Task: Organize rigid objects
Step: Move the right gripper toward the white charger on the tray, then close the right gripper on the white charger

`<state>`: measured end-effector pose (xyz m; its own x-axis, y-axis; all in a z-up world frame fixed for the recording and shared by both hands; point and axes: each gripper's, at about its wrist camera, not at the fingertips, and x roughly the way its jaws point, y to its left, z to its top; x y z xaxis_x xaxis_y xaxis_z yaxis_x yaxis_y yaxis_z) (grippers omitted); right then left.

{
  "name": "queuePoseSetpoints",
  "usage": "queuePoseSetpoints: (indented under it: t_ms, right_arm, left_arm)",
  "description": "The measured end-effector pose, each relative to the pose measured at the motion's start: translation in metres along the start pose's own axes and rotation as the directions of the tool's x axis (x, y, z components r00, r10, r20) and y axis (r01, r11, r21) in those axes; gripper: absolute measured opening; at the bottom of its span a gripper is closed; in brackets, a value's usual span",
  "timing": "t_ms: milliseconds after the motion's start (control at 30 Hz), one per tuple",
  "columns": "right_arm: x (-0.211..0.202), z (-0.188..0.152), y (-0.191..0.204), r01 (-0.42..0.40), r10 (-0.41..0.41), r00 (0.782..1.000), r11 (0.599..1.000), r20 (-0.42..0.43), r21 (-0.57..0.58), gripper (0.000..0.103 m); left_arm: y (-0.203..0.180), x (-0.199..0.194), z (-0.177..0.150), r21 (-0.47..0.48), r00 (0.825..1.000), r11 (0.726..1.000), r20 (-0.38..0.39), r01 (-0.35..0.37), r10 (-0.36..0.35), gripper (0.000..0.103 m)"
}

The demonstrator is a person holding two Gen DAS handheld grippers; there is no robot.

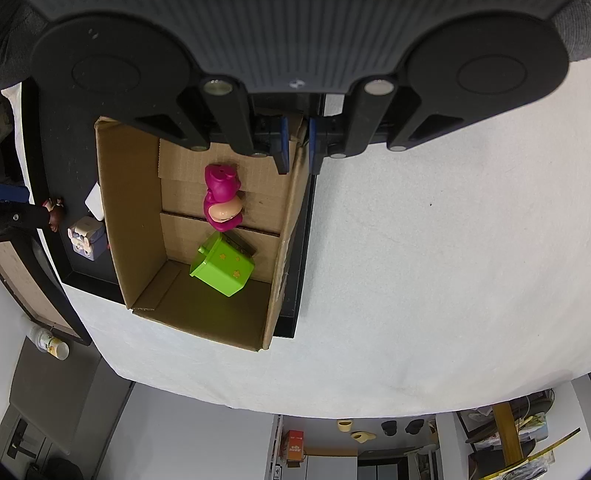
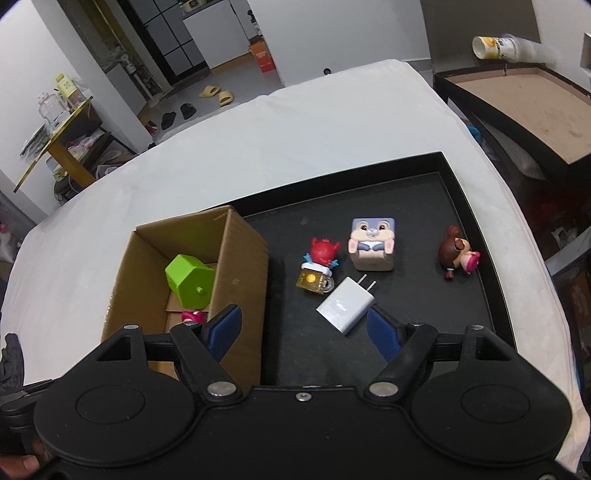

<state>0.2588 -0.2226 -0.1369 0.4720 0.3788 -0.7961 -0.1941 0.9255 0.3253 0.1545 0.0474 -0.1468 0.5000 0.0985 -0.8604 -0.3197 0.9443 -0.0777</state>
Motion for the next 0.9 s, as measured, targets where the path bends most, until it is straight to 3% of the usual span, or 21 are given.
queuePoseSetpoints:
  t_ms: [467,900]
  right_arm:
    - [0.031,-0.008,-0.031,0.01,-0.005,0.999,0.993,-0.038,0.12,0.074]
    - [0.08,0.002,-0.031,0.106,-0.091,0.991,0.981,-0.095,0.164,0.068]
  left_arm:
    - [0.004,-0.002,-0.001,-0.007,1.0,1.0,0.004,0.001,-0.001,0.01]
    - [0.003,-0.002,0.0,-0.012,1.0,1.0,0.004,0.01,-0.01,0.01]
